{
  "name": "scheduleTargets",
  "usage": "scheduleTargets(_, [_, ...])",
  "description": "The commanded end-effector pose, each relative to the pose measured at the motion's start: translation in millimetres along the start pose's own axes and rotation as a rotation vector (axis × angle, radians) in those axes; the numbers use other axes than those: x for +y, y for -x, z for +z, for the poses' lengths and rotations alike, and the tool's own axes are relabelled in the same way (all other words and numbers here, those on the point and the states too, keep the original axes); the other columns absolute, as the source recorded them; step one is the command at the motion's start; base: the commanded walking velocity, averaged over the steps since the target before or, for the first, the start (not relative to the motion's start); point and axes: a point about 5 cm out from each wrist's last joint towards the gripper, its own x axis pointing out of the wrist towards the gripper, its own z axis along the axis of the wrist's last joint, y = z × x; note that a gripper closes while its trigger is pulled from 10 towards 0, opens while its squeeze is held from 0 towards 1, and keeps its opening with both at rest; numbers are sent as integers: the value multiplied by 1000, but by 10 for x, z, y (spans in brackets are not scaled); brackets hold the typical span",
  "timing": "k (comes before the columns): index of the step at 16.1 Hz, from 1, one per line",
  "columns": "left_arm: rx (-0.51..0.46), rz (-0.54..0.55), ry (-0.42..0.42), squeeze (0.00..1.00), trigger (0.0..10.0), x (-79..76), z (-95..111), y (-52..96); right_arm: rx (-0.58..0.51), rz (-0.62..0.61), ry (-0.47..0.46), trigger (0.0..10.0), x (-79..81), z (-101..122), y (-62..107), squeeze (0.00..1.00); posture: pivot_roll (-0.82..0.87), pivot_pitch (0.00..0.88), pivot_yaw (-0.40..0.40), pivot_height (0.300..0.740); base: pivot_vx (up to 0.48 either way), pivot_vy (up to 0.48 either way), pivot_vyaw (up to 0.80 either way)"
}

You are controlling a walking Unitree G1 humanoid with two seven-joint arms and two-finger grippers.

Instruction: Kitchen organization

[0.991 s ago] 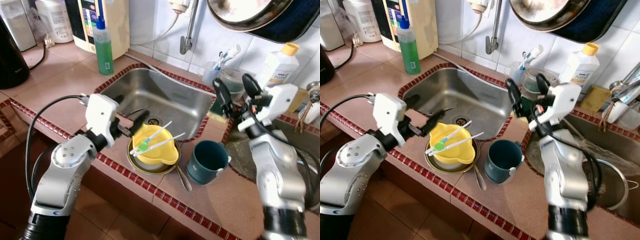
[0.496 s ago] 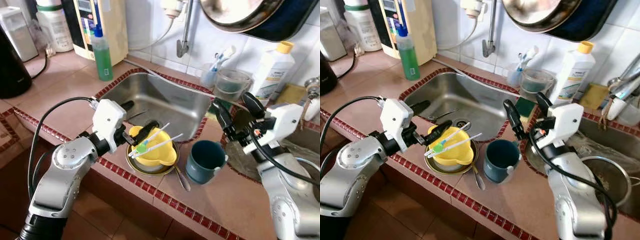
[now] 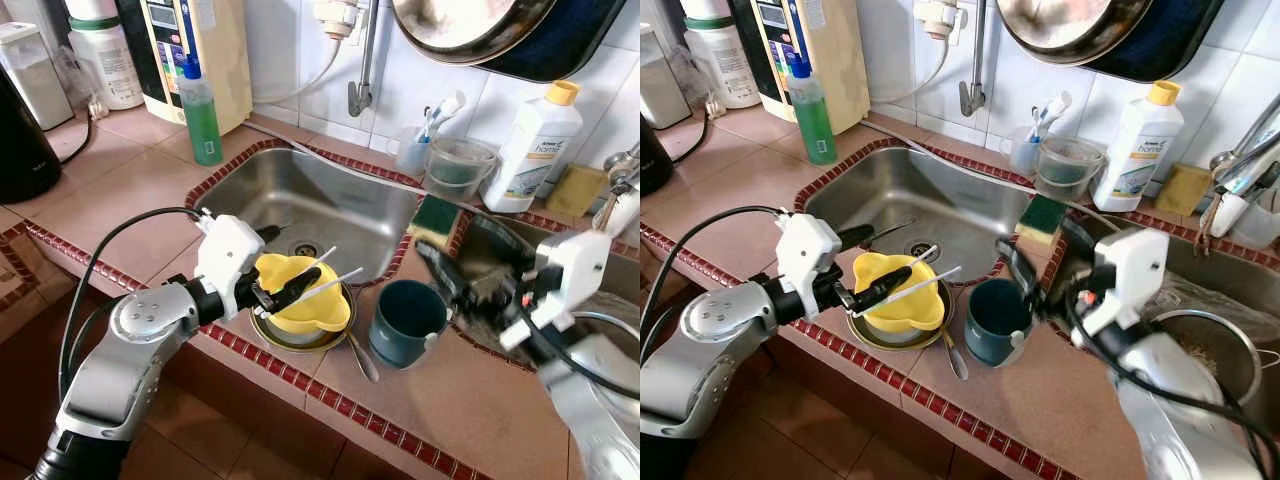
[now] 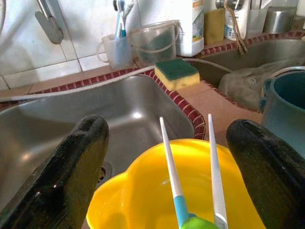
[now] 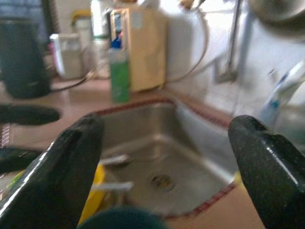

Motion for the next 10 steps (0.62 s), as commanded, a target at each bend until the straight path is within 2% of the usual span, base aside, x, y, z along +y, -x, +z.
scheduleTargets(1, [24, -4, -10, 0, 10000, 17, -1, -28, 49, 55, -8, 10000, 85, 27, 58, 0, -96, 0, -26, 740, 0, 0, 0])
scheduleTargets(5, [57, 12, -9, 0, 10000, 32, -31, -66, 151, 213, -27, 10000, 163, 29, 194, 0, -101, 0, -28, 740, 0, 0, 0])
scheduleTargets(10, [154, 30, 31, 0, 10000, 29, -128, -91, 196, 247, -18, 10000, 186, 58, 252, 0, -104, 2, -29, 740, 0, 0, 0])
